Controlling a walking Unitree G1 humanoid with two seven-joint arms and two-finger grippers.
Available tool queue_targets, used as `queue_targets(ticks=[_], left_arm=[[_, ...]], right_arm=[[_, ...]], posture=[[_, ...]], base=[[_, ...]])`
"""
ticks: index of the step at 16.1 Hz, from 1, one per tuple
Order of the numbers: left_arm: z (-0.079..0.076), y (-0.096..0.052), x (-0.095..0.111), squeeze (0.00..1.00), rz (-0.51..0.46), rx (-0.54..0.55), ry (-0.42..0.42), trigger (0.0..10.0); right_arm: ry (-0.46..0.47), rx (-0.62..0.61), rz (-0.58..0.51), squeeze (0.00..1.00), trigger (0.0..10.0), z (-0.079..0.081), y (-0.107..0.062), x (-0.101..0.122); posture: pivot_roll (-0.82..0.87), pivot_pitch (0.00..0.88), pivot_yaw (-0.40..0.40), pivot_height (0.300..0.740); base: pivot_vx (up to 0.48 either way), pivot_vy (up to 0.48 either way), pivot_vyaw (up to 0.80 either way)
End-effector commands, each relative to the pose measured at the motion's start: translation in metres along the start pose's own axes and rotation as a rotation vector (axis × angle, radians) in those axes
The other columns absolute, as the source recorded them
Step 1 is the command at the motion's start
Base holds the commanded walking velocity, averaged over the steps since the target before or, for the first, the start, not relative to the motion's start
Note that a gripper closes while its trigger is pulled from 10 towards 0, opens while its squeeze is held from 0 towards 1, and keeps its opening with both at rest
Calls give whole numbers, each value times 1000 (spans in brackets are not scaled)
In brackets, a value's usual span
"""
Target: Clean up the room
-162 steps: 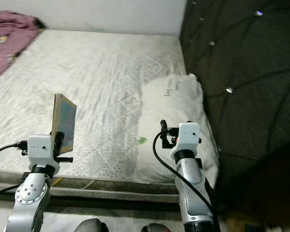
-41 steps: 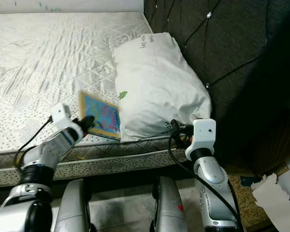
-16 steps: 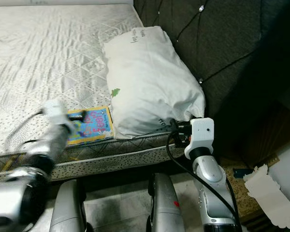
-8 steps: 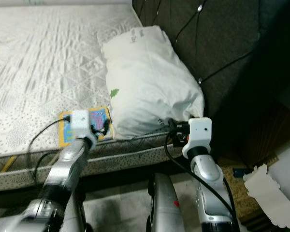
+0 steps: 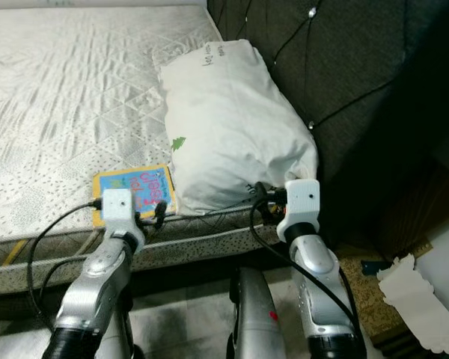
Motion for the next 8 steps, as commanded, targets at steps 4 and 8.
queue_targets(ticks=[4,8], left_arm=[[20,-13,-15,1000,96,122,-100,10000],[36,-16,-17,922,134,201,-154,10000]], right_arm=[[-11,0,3,0,10000,-2,4,0],[-14,15,6,0,10000,0,5,-1]], posture=[[-33,31,-50,537],[-33,31,-50,537]], base=[[0,0,0],[0,0,0]])
Point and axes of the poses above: a point about 5 cm out from each wrist's last joint towards the gripper, its own y axis pointing out of the wrist towards the gripper, its own x axis along the axis of the wrist's last joint, z = x × y, the point moved 3 cm from there along y, pointing out of the wrist towards the gripper, and after that the axes turned 5 degrees about -y, right-handed, at the moved point
